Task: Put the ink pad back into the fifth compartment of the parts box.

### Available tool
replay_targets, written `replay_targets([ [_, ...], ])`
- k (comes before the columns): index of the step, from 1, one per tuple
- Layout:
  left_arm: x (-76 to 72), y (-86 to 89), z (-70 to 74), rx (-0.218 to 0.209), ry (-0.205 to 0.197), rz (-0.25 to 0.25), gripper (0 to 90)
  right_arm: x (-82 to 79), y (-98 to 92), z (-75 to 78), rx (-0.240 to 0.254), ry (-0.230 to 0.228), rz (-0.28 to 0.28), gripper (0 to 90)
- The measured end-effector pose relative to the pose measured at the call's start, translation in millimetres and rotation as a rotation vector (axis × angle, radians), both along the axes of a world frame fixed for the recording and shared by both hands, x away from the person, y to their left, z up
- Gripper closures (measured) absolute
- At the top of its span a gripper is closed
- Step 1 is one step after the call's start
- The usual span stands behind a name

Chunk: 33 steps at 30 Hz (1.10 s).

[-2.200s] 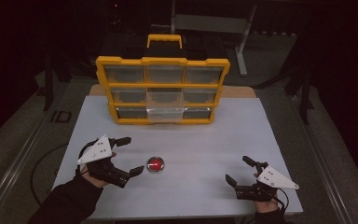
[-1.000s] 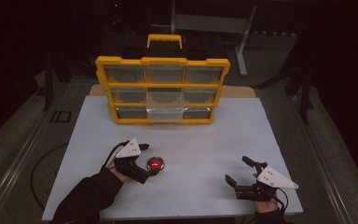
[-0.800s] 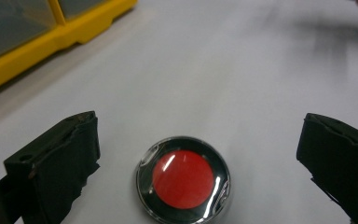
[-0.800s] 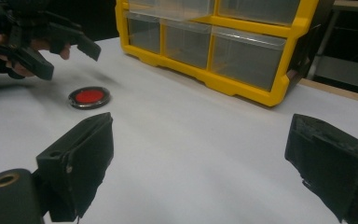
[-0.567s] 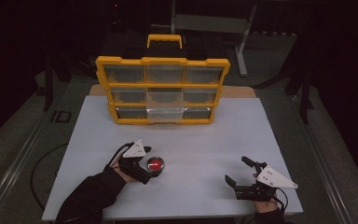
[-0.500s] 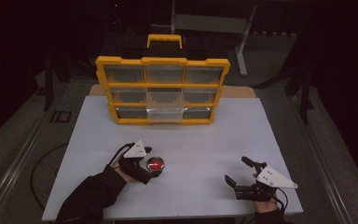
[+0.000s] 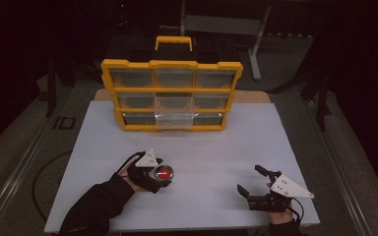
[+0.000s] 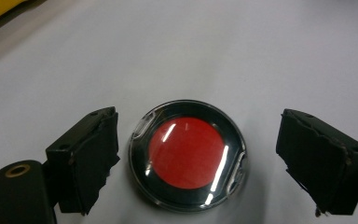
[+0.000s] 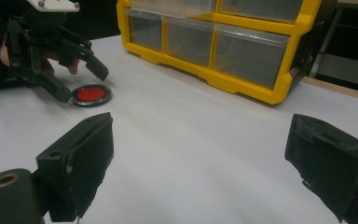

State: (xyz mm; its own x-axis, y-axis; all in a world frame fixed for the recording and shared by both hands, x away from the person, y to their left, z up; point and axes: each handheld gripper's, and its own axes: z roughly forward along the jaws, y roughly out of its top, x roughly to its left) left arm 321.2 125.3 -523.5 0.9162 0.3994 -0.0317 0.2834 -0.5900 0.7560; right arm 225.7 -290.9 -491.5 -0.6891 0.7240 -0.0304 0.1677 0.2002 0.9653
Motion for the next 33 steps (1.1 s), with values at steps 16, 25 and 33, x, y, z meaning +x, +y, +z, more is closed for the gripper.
replay_targets([
  [16, 2.8, -7.8, -3.9, 0.075, 0.008, 0.011, 23.5, -0.3, 0.3, 0.2, -0.002, 0.001, 0.001, 7.9],
  [25, 3.0, -9.4, -1.6, 0.097, 0.022, 0.029, 30.5, 0.0, 1.1, 0.0, -0.011, 0.001, -0.002, 8.0],
  [33, 2.6, -10.8, 0.4, 0.107, 0.022, 0.034, 30.9, 0.3, 1.2, -0.3, -0.009, 0.004, -0.002, 7.9],
])
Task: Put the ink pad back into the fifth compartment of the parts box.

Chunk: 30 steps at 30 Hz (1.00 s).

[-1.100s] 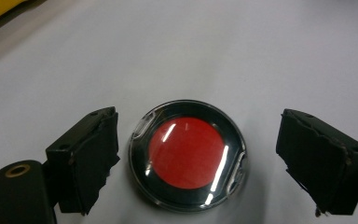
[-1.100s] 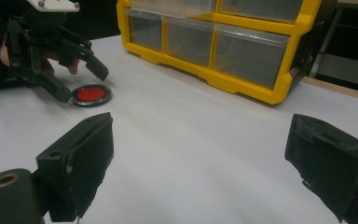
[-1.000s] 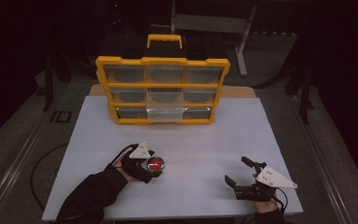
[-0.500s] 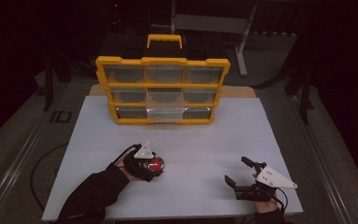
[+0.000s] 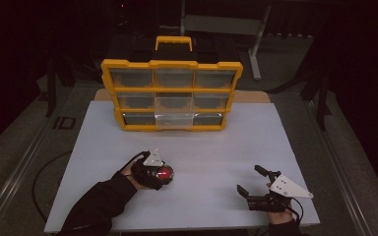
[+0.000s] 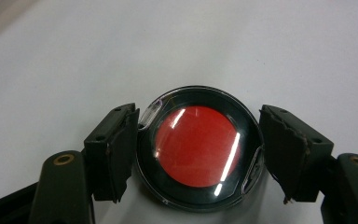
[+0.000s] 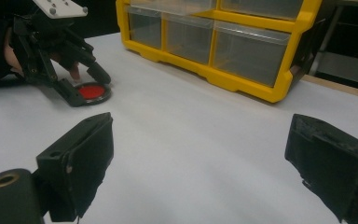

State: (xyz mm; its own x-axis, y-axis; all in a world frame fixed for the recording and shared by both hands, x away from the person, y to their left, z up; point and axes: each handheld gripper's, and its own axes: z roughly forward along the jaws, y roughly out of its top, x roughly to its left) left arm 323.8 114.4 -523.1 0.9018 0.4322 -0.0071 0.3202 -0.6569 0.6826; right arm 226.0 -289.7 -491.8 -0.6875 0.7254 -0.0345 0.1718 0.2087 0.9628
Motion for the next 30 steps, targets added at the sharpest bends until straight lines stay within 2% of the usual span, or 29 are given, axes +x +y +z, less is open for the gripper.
replay_targets([
  [4, -1.3, -0.8, 2.2, 0.002, 0.011, -0.011, 31.0, -0.1, -0.4, -0.1, -0.001, 0.001, -0.002, 7.9],
  [6, -3.4, -2.3, 4.1, 0.021, -0.002, -0.022, 31.0, -0.1, -0.4, 0.0, 0.003, 0.002, -0.004, 8.0],
  [9, -4.5, -3.5, 8.9, 0.026, 0.0, -0.033, 30.9, -0.1, -0.4, 0.0, 0.002, 0.001, -0.003, 7.9],
  [19, -3.9, -0.5, 23.2, 0.016, 0.013, -0.044, 30.9, 0.0, -1.0, -0.4, 0.008, 0.003, -0.003, 7.9],
  [30, -7.5, 3.4, 51.1, 0.011, -0.003, -0.09, 30.9, 0.3, -0.4, -0.5, 0.006, 0.002, -0.003, 7.9],
])
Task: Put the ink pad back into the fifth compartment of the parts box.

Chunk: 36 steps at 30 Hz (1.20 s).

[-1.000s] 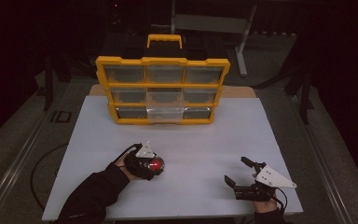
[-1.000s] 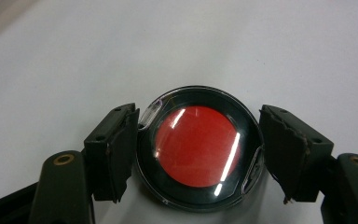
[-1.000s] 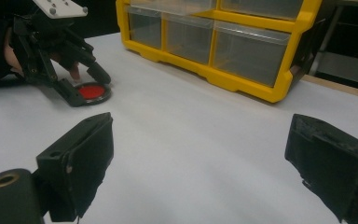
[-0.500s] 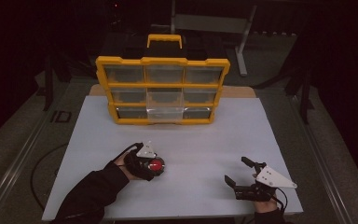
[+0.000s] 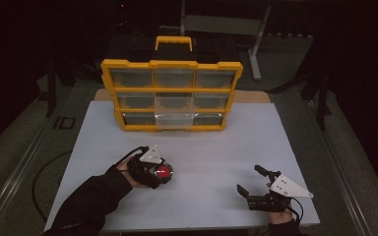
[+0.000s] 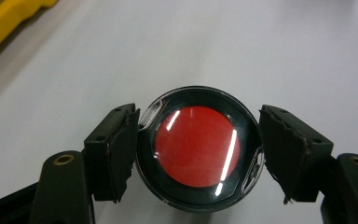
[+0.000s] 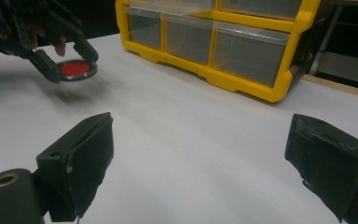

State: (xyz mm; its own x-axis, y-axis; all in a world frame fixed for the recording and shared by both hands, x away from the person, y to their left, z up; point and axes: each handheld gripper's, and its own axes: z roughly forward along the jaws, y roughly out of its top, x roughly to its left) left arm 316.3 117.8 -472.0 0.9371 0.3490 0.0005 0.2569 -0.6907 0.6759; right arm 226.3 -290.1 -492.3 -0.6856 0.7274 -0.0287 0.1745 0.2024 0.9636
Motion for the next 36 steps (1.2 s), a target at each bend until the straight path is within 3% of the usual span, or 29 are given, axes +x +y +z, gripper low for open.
replay_targets([
  [6, -0.8, 0.0, 15.8, 0.0, -0.005, -0.032, 30.9, 0.2, 0.0, -0.2, 0.001, 0.003, 0.004, 7.9],
  [13, -2.9, -2.4, 31.1, 0.03, -0.02, -0.06, 30.9, 0.2, -0.3, -0.1, 0.001, 0.001, 0.002, 7.9],
  [25, -5.6, -2.4, 51.8, 0.024, -0.019, -0.095, 30.9, 0.5, 0.4, -0.5, 0.003, 0.006, 0.005, 8.0],
  [26, -5.6, -2.9, 59.6, 0.033, -0.024, -0.105, 30.9, 0.7, 0.2, -0.6, 0.005, 0.006, 0.006, 7.9],
  [36, -9.6, -8.7, 85.4, 0.028, -0.045, -0.152, 30.9, 0.9, 0.0, -0.6, 0.002, 0.004, 0.005, 8.0],
])
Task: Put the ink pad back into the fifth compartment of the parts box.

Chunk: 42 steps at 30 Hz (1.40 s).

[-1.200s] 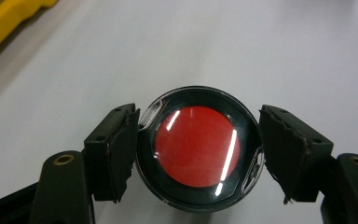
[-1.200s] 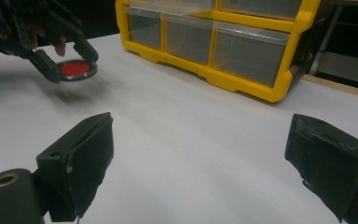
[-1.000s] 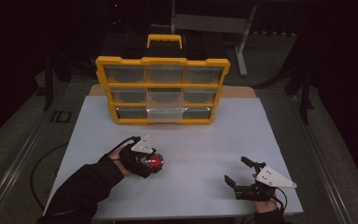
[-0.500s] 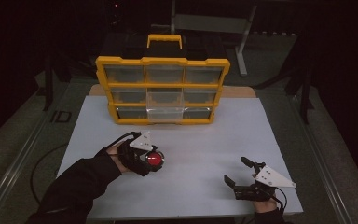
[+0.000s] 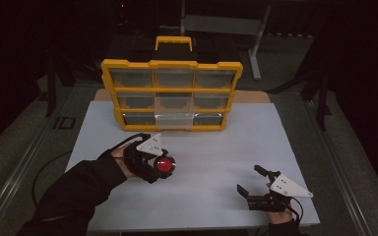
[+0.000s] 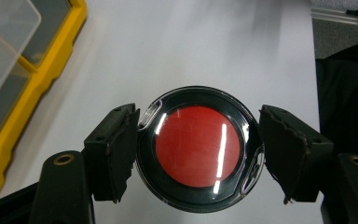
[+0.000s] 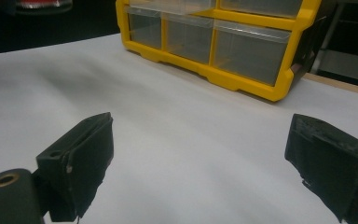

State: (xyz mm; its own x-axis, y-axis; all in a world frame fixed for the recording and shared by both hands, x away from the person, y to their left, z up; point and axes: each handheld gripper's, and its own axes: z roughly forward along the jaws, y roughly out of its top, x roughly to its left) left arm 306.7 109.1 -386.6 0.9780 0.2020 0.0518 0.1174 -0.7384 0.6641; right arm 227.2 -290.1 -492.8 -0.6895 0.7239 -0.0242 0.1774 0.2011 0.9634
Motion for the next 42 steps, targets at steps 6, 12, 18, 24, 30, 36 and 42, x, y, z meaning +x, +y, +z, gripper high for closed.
replay_targets([
  [6, 2.0, -1.0, 14.7, -0.011, -0.008, -0.02, 30.9, -0.3, 0.1, 0.3, -0.002, -0.002, 0.0, 8.0],
  [12, 6.6, -3.5, 31.2, -0.021, -0.021, -0.023, 30.9, -0.5, 0.2, 0.5, -0.004, -0.002, -0.001, 8.0],
  [18, 10.6, -4.8, 43.7, -0.016, -0.037, -0.02, 30.9, 0.1, 0.1, -0.2, -0.002, 0.003, 0.004, 7.9],
  [24, 19.8, -5.4, 63.9, -0.023, -0.062, -0.02, 30.9, -0.5, -0.3, 0.8, -0.003, -0.002, 0.0, 8.0],
  [30, 27.7, -5.6, 75.5, -0.025, -0.066, -0.016, 30.9, -0.6, 0.4, 0.6, -0.003, -0.001, 0.003, 7.9],
  [36, 40.5, -4.7, 91.2, -0.061, -0.078, -0.007, 30.9, -0.6, 0.1, 0.8, 0.0, -0.001, -0.001, 7.9],
  [42, 50.3, -3.9, 101.4, -0.083, -0.092, 0.012, 30.9, -0.5, -0.4, 0.7, 0.002, 0.0, -0.001, 7.9],
])
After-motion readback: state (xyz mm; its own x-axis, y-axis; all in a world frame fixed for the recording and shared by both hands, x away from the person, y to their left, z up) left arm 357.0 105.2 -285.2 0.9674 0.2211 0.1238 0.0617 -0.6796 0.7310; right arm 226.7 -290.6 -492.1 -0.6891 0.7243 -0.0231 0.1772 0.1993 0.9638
